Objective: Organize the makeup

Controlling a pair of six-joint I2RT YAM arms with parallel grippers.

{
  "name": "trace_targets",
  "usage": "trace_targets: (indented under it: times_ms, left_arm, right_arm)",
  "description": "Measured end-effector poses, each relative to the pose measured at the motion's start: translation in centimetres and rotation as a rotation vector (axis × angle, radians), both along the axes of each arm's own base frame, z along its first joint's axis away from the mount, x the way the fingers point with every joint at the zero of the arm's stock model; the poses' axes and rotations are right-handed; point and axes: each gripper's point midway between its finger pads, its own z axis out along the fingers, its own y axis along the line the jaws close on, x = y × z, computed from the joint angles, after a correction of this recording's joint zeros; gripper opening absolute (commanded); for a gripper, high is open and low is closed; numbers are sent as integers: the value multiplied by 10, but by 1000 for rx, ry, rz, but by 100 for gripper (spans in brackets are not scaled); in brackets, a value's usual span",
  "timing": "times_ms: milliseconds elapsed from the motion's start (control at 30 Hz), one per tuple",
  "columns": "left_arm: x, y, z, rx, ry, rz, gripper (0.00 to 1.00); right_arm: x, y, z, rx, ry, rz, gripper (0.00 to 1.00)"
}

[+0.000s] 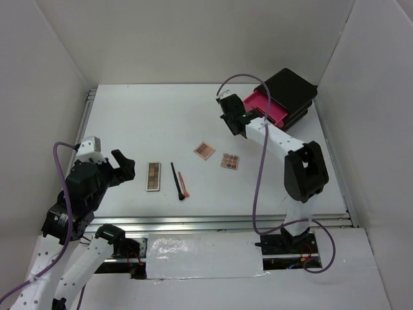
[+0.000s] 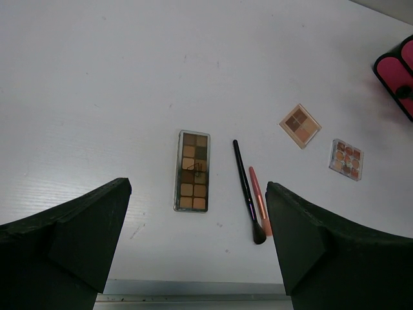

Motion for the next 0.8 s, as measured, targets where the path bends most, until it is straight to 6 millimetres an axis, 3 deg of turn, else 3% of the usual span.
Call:
trace_targets:
  times_ms: [167,267,567,800]
  left_arm:
    - [0,-1,0,0,0,-3,99]
    - [0,-1,0,0,-1,-3,99]
    - [0,-1,0,0,-1,-3,99]
    - [0,-1,0,0,-1,-4,99]
  right_arm:
    - [11,-46,-53,-342,-14,-108,0]
    - [4,-69,-66,-471,1,-123,0]
    - [40,-95,-14,-471,-139,-259,0]
    - [45,-114,-8,-472,-141,-304,0]
